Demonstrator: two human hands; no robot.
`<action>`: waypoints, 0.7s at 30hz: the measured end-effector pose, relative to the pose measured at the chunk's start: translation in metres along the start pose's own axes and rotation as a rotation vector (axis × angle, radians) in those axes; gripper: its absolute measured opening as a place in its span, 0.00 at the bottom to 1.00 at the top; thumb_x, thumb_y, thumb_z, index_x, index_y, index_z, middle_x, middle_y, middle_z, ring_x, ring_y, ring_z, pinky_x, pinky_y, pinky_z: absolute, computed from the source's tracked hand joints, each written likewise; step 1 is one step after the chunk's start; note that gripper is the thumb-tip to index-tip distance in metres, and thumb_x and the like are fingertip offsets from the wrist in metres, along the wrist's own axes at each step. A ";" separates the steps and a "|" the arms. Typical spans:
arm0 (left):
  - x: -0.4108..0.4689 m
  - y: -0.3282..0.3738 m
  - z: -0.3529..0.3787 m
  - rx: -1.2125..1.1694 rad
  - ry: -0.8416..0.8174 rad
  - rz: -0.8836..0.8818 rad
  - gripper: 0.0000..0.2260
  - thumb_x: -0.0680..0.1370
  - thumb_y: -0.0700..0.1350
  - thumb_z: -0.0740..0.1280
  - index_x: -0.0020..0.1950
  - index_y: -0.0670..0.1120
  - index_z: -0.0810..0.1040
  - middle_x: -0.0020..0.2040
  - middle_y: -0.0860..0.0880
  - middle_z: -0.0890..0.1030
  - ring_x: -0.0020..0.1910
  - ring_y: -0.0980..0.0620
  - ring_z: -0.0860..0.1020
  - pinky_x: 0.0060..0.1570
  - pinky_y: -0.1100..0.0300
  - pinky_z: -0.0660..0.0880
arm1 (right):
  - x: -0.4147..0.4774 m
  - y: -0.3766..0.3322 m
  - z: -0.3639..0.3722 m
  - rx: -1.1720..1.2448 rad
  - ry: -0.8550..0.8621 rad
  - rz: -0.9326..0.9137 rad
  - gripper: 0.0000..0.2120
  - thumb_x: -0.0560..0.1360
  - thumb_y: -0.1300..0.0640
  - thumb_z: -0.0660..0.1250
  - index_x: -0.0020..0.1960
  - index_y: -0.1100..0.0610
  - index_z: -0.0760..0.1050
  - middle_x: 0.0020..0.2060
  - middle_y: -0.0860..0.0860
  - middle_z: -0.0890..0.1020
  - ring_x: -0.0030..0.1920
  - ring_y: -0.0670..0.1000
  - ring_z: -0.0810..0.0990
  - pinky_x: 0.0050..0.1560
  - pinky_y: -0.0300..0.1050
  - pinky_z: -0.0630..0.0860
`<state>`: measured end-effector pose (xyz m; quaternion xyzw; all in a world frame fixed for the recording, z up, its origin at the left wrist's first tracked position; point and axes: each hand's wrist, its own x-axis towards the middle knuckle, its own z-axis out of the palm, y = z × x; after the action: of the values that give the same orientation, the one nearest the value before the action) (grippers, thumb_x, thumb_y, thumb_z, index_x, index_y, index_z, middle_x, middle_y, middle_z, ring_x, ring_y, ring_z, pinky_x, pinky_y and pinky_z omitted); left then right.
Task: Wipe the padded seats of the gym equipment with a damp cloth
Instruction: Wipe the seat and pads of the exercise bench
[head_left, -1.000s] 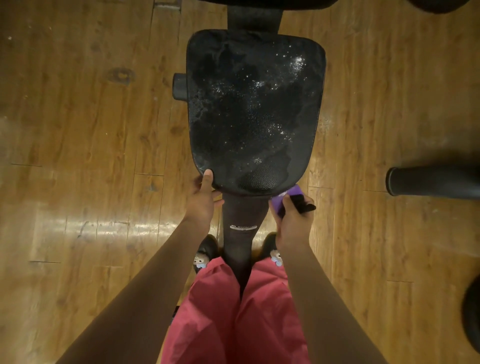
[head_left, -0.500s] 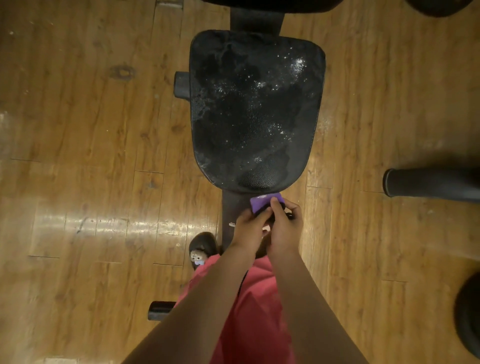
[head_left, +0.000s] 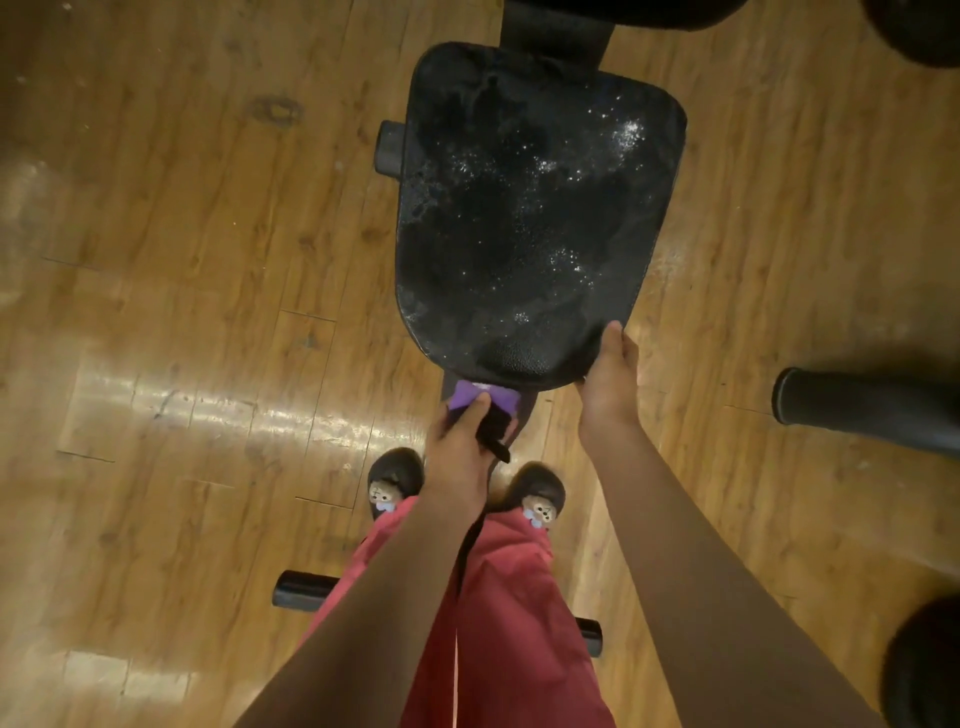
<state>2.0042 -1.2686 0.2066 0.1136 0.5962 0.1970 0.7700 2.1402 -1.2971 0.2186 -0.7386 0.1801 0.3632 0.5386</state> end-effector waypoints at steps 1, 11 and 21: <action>0.002 0.005 -0.004 -0.027 0.005 0.035 0.09 0.77 0.34 0.65 0.57 0.40 0.75 0.44 0.45 0.85 0.46 0.46 0.83 0.51 0.50 0.80 | 0.002 -0.003 0.004 0.003 0.009 0.009 0.20 0.83 0.45 0.50 0.72 0.51 0.62 0.65 0.50 0.72 0.65 0.51 0.70 0.69 0.49 0.65; -0.001 -0.004 0.007 0.188 0.088 0.058 0.14 0.74 0.42 0.70 0.58 0.42 0.75 0.50 0.42 0.83 0.52 0.43 0.82 0.60 0.41 0.75 | 0.024 -0.014 0.038 0.152 0.368 0.068 0.24 0.82 0.41 0.48 0.66 0.53 0.71 0.49 0.47 0.74 0.48 0.51 0.72 0.50 0.44 0.67; 0.023 0.071 -0.018 0.410 0.145 0.270 0.05 0.78 0.36 0.64 0.46 0.46 0.74 0.37 0.48 0.77 0.31 0.57 0.75 0.26 0.70 0.70 | 0.029 -0.011 0.042 -0.062 0.498 0.083 0.27 0.80 0.38 0.46 0.63 0.52 0.76 0.49 0.48 0.80 0.49 0.53 0.78 0.47 0.46 0.71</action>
<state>1.9796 -1.1959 0.2109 0.3316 0.6566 0.1804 0.6529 2.1525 -1.2507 0.1980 -0.8135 0.3263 0.1972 0.4392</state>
